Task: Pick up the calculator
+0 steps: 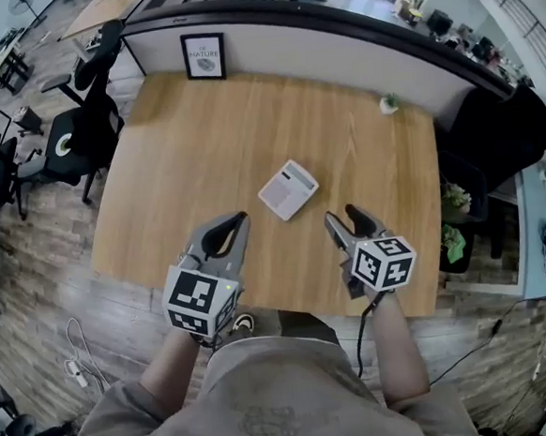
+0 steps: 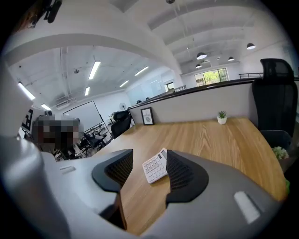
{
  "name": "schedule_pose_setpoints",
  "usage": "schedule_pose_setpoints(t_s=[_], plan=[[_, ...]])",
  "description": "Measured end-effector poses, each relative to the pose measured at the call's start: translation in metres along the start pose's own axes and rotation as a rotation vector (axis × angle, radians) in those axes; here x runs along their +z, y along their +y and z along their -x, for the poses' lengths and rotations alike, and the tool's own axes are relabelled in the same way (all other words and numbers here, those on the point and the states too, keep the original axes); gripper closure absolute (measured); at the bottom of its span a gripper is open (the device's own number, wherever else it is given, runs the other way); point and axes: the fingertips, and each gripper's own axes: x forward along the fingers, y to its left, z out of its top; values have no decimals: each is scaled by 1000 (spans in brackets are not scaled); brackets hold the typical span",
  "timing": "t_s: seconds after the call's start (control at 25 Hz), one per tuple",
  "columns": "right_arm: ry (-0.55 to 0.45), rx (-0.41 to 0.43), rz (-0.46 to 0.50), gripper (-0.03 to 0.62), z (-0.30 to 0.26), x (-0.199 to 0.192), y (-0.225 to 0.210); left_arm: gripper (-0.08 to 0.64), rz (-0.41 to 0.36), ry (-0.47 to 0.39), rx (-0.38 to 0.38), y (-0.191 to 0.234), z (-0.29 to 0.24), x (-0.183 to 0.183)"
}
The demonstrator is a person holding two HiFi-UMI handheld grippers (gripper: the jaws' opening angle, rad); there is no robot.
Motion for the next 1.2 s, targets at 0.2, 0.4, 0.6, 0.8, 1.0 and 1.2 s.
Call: schedule_pose_setpoints(t_s=[0.2, 0.4, 0.6, 0.8, 1.0, 1.2], plan=[[94, 85, 21, 380, -43, 3, -37, 558, 43, 33, 88, 7, -43, -11], [174, 188, 97, 380, -86, 1, -49, 558, 90, 66, 185, 21, -65, -25], [232, 234, 114, 380, -126, -11, -62, 558, 118, 98, 253, 26, -72, -44], [289, 236, 123, 380, -165, -26, -77, 558, 146, 160, 245, 24, -77, -63], [339, 251, 135, 379, -194, -49, -88, 558, 157, 197, 241, 27, -85, -87], [350, 242, 32, 380, -217, -56, -96, 558, 214, 218, 231, 40, -94, -108]])
